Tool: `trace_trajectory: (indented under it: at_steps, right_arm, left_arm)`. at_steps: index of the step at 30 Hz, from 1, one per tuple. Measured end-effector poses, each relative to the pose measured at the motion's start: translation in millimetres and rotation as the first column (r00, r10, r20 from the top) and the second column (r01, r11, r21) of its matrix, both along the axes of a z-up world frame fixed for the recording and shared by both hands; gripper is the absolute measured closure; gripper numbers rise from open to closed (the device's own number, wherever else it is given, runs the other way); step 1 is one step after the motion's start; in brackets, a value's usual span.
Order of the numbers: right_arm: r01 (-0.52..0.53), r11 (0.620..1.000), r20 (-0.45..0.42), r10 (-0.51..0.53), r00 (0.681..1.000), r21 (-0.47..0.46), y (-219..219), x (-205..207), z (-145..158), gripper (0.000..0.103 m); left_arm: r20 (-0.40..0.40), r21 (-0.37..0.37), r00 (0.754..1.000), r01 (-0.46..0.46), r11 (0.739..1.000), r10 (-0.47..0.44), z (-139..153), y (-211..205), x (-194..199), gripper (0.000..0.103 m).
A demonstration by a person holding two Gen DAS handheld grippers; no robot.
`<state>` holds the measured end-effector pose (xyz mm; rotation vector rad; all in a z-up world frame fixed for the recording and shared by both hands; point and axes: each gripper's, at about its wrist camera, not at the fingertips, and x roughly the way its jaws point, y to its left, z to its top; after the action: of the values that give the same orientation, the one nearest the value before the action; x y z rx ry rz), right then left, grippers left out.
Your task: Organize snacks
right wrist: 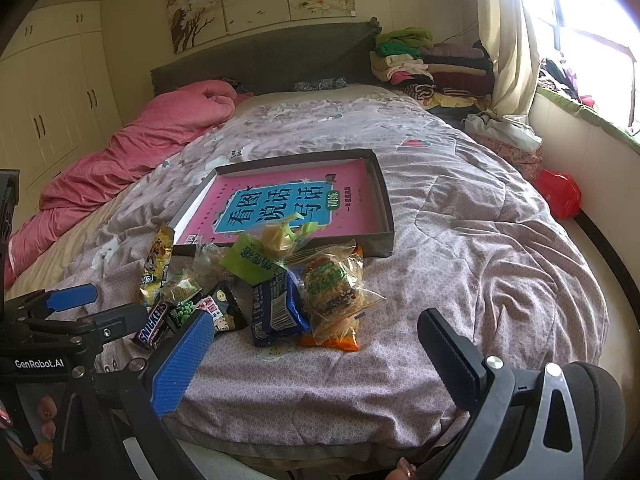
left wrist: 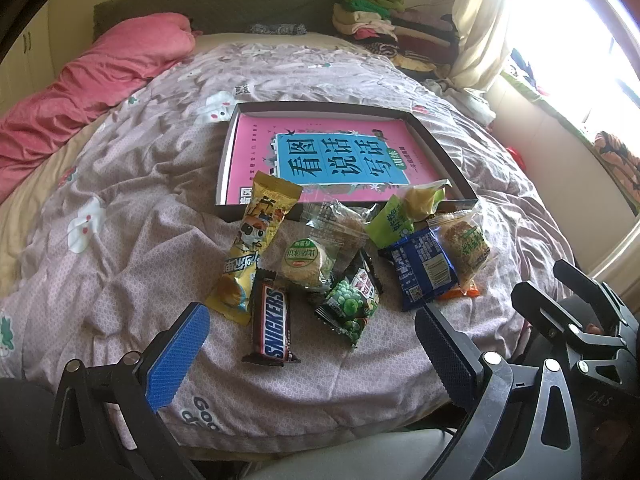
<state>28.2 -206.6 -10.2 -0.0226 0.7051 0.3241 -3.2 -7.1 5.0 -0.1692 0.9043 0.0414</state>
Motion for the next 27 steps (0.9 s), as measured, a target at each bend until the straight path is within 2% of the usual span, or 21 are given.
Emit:
trace_trajectory:
  at_steps: [18, 27]
  right_arm:
    - [0.018, 1.0, -0.015, -0.018, 1.0, 0.012, -2, 3, -3, 0.0]
    - [0.035, 0.999, -0.049, -0.034, 0.998, 0.022, -7, 13, -6, 0.0]
  left_arm:
    - [-0.006, -0.012, 1.0, -0.004, 1.0, 0.004, -4, 2, 2, 0.001]
    - [-0.034, -0.046, 0.998, -0.051, 0.998, 0.049, -9, 25, 5, 0.001]
